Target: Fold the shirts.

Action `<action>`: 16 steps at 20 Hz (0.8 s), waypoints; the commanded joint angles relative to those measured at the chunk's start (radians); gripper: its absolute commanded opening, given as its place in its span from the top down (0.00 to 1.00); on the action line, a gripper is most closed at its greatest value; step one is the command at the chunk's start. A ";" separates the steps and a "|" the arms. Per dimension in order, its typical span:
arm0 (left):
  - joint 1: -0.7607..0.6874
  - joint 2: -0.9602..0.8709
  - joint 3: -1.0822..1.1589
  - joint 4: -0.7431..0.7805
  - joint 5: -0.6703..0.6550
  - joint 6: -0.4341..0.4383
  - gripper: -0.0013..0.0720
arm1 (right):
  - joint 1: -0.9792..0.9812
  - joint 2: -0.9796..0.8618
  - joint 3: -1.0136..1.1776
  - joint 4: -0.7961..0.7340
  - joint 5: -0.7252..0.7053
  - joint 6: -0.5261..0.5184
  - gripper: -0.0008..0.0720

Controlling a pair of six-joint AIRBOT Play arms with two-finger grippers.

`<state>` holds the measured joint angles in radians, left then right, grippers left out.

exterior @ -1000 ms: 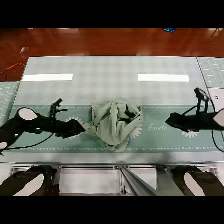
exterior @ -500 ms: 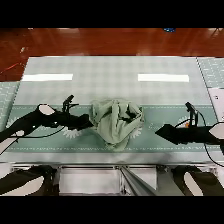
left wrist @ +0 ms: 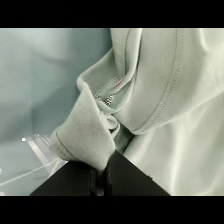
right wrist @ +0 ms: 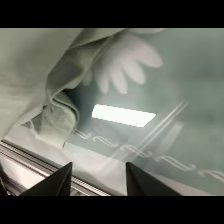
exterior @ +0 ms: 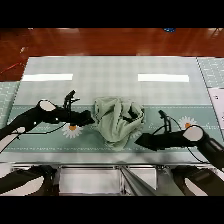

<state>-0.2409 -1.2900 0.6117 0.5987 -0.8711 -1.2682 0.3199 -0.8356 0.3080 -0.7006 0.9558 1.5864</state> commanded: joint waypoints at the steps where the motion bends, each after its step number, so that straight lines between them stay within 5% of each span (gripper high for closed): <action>1: -0.001 -0.001 0.002 -0.001 -0.019 0.000 0.95 | 0.210 -0.122 0.013 0.149 -0.215 -0.003 0.45; 9: -0.001 0.000 0.002 -0.001 -0.021 0.000 0.95 | 0.387 -0.340 0.066 0.328 -0.419 -0.026 0.45; 12: 0.000 0.000 0.003 -0.001 -0.019 0.000 0.95 | 0.433 -0.351 0.090 0.385 -0.480 -0.113 0.89; 13: 0.005 0.002 0.005 -0.001 -0.019 0.000 0.95 | 0.436 -0.348 0.111 0.383 -0.467 -0.157 0.96; 16: 0.087 0.028 0.055 -0.001 -0.065 0.000 0.95 | 0.416 -0.257 0.183 0.295 -0.439 -0.162 0.96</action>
<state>-0.2047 -1.2797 0.6346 0.5980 -0.9070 -1.2678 0.7364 -1.1419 0.4377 -0.3664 0.5159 1.4620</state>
